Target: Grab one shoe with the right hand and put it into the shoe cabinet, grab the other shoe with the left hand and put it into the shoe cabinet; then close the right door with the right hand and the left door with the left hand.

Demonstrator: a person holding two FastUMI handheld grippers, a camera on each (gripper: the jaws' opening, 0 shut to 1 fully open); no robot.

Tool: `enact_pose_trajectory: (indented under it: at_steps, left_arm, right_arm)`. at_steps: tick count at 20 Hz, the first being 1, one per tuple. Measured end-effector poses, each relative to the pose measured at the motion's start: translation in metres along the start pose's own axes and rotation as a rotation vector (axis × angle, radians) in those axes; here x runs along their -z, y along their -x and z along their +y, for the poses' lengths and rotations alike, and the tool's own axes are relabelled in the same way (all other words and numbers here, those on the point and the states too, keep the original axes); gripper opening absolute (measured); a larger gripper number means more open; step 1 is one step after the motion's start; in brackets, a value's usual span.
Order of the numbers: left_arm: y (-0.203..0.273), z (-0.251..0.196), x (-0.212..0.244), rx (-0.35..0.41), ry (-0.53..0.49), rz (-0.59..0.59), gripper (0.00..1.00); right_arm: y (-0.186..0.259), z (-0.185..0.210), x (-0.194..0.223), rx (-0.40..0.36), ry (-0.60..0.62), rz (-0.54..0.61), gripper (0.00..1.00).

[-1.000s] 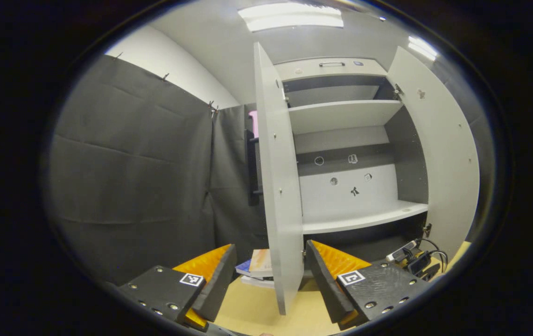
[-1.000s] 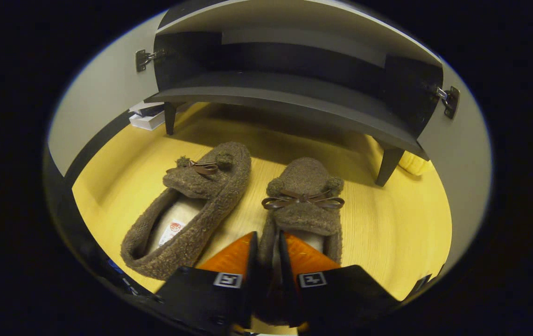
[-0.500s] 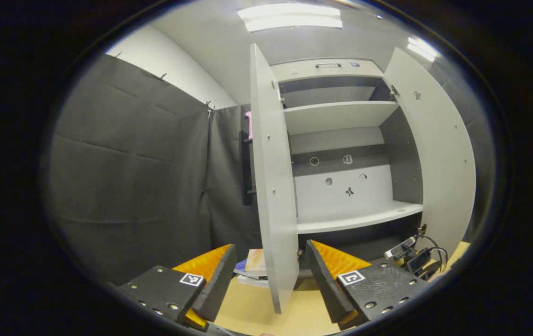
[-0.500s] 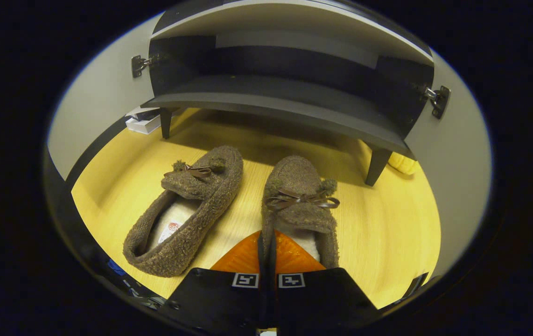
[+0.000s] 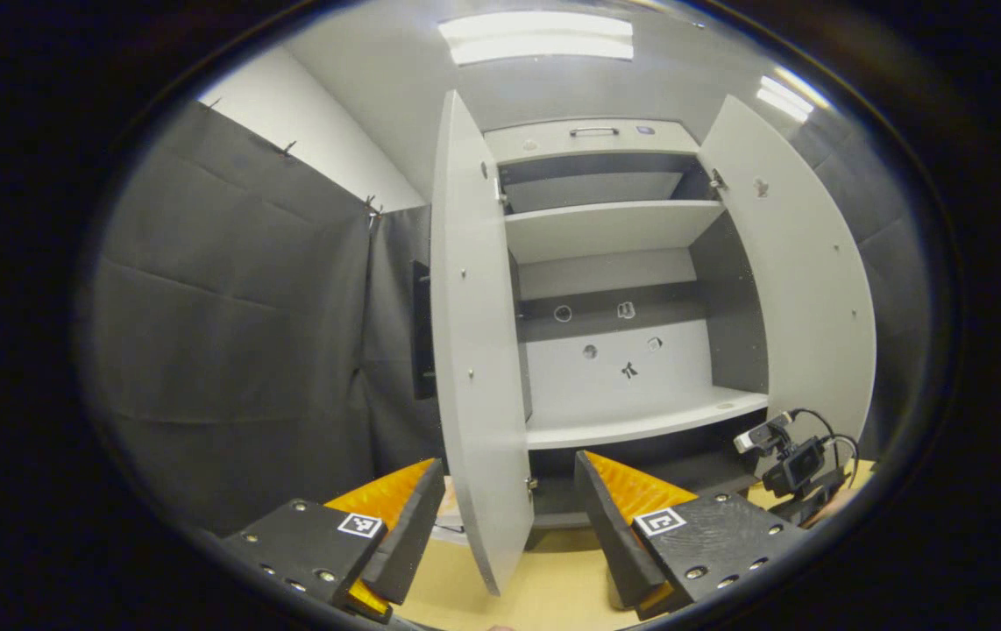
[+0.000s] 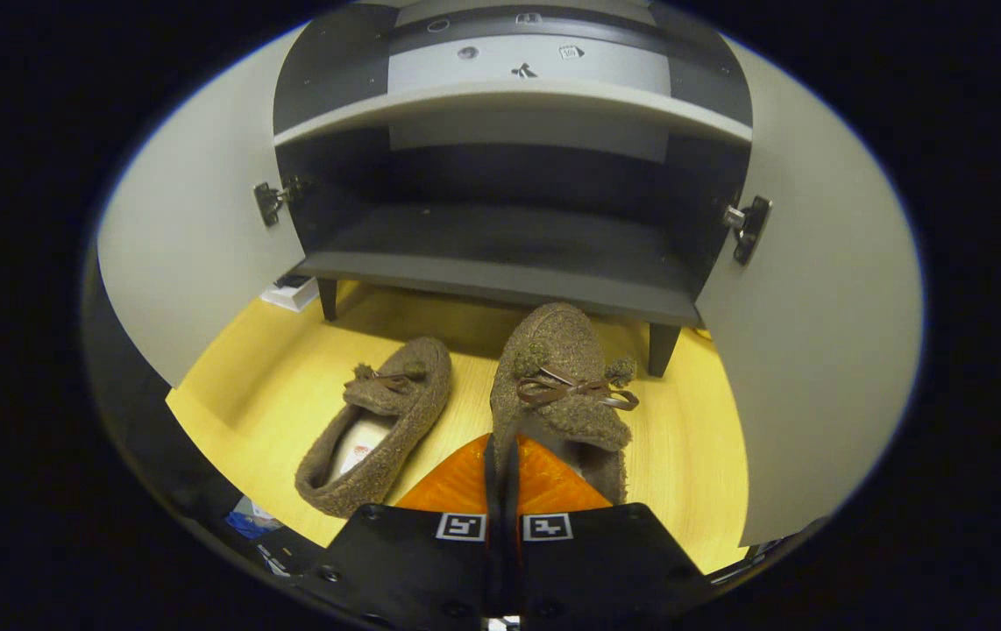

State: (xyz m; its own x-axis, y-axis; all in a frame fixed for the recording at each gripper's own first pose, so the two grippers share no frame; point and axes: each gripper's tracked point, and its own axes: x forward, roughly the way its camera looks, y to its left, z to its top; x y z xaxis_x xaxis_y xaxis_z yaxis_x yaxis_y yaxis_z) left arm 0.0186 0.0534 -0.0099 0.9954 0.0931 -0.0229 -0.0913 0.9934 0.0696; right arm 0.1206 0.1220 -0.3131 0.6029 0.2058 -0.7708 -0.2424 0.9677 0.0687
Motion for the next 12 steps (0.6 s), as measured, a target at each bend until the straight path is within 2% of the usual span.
enact_pose_trajectory:
  at_steps: [1, 2, 4, 5, 6, 7, 9, 10, 12]
  left_arm:
    - [-0.001, -0.004, -0.002, 0.012, 0.002, -0.004, 0.88]
    - [-0.002, -0.009, -0.003, 0.023, 0.004, -0.008, 0.95]
    - [-0.006, -0.018, -0.004, 0.042, 0.006, -0.016, 0.95]
    - [-0.007, -0.022, -0.006, 0.052, 0.009, -0.019, 0.88]
    - [-0.008, -0.026, -0.006, 0.062, 0.012, -0.022, 0.88]
    - [-0.010, -0.030, -0.007, 0.071, 0.015, -0.025, 0.95]
    - [-0.013, -0.037, -0.006, 0.088, 0.018, -0.030, 0.95]
    - [-0.015, -0.040, -0.006, 0.095, 0.019, -0.033, 0.88]
    - [-0.021, -0.044, -0.007, 0.108, 0.023, -0.038, 0.88]
  right_arm:
    - [0.009, -0.001, -0.008, -0.001, 0.001, -0.022, 0.01]
    - [0.017, -0.002, -0.018, -0.001, 0.002, -0.042, 0.01]
    - [0.033, -0.004, -0.036, -0.005, -0.003, -0.084, 0.01]
    - [0.041, -0.005, -0.045, -0.007, -0.007, -0.106, 0.01]
    - [0.048, -0.007, -0.055, -0.008, -0.009, -0.124, 0.01]
    - [0.055, -0.007, -0.063, -0.008, -0.010, -0.144, 0.01]
    - [0.069, -0.009, -0.081, -0.009, -0.010, -0.184, 0.00]
    - [0.077, -0.009, -0.090, -0.010, -0.010, -0.204, 0.01]
    - [0.088, -0.009, -0.108, -0.012, -0.007, -0.240, 0.01]
